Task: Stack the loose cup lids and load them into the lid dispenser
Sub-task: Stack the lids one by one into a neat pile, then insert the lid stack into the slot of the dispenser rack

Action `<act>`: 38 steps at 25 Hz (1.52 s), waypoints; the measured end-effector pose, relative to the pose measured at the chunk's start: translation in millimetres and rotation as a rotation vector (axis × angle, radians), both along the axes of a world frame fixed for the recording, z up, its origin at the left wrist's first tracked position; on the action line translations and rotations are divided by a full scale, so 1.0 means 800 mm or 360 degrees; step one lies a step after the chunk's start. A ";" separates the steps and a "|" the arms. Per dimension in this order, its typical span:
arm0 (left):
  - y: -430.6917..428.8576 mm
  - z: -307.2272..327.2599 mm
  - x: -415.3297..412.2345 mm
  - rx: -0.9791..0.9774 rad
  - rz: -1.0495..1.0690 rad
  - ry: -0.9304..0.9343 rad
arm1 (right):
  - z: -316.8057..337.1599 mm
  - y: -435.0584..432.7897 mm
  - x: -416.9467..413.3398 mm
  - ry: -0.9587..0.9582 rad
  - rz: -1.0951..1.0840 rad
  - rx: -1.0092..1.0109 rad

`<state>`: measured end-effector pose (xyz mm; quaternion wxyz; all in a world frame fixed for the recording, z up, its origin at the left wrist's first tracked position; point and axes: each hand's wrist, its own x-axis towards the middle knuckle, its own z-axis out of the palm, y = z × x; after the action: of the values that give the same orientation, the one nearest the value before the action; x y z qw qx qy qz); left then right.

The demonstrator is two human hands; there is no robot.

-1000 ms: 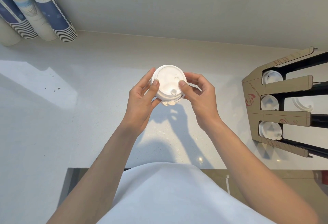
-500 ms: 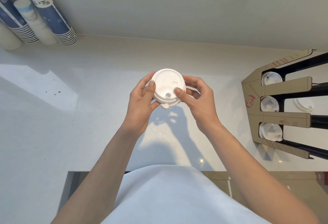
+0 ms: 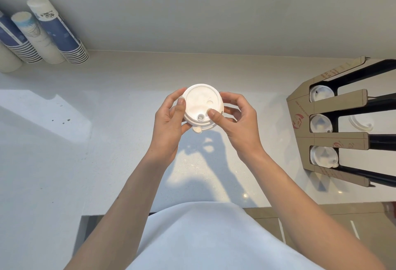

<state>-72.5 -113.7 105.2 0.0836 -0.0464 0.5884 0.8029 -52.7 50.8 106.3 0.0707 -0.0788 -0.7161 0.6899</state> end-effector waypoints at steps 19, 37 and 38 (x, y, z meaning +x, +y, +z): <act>-0.023 0.032 0.006 -0.0389 -0.0170 0.0379 | 0.027 -0.011 0.039 0.0127 -0.0020 0.0089; 0.107 0.053 0.118 -0.0480 -0.0583 0.0535 | 0.044 0.105 0.198 0.0189 -0.0568 0.0378; 0.124 0.053 0.130 -0.0477 -0.0572 0.0529 | 0.044 0.121 0.209 0.0192 -0.0575 0.0379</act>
<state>31.5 -14.6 147.5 0.1192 0.1789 0.7049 0.6760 114.9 147.9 141.6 0.2446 -0.1553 -0.7613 0.5801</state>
